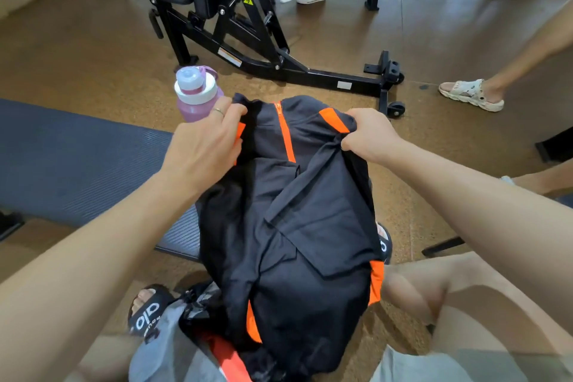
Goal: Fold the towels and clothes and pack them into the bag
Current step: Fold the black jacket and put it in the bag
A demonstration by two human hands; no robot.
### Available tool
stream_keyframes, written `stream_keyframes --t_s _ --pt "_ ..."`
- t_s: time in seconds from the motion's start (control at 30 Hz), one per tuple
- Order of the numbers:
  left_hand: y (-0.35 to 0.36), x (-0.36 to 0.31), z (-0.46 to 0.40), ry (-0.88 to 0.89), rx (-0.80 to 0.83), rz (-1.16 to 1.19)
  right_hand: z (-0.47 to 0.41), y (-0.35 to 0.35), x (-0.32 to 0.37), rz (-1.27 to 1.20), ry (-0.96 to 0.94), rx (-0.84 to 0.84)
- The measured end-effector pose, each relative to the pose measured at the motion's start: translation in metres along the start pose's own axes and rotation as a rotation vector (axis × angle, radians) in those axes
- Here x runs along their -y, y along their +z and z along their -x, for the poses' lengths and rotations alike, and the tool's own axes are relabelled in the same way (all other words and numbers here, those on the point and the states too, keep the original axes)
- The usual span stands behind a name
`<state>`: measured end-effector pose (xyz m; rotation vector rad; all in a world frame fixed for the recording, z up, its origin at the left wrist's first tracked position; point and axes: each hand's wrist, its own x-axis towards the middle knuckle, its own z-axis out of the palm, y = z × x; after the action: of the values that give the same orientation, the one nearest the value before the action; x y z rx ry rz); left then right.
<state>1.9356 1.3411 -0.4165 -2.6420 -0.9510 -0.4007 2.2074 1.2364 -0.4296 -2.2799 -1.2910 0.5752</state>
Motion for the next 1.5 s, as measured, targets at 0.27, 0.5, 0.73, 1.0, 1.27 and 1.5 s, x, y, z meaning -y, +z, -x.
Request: stream_keyframes --t_s 0.27,0.5,0.73,1.0,1.27,1.5 --pt "-0.034 0.026 -0.025 -0.094 -0.162 -0.04 -0.023 -0.014 0.033 0.019 -0.139 -0.239" --pt "-0.059 0.037 -0.035 -0.168 -0.241 -0.06 -0.033 -0.011 0.042 0.033 -0.222 -0.41" --pt "-0.083 0.047 -0.052 -0.234 -0.281 -0.074 -0.047 -0.033 0.072 0.015 -0.279 -0.483" --pt "-0.061 0.029 -0.032 -0.087 -0.259 -0.088 -0.047 -0.024 0.063 0.069 -0.232 -0.463" --pt "0.0 0.001 0.087 0.654 0.091 0.009 0.029 0.029 -0.042 0.091 -0.21 -0.004" --pt "0.012 -0.002 0.126 0.915 0.106 0.036 0.086 0.027 -0.078 0.398 -0.373 0.355"
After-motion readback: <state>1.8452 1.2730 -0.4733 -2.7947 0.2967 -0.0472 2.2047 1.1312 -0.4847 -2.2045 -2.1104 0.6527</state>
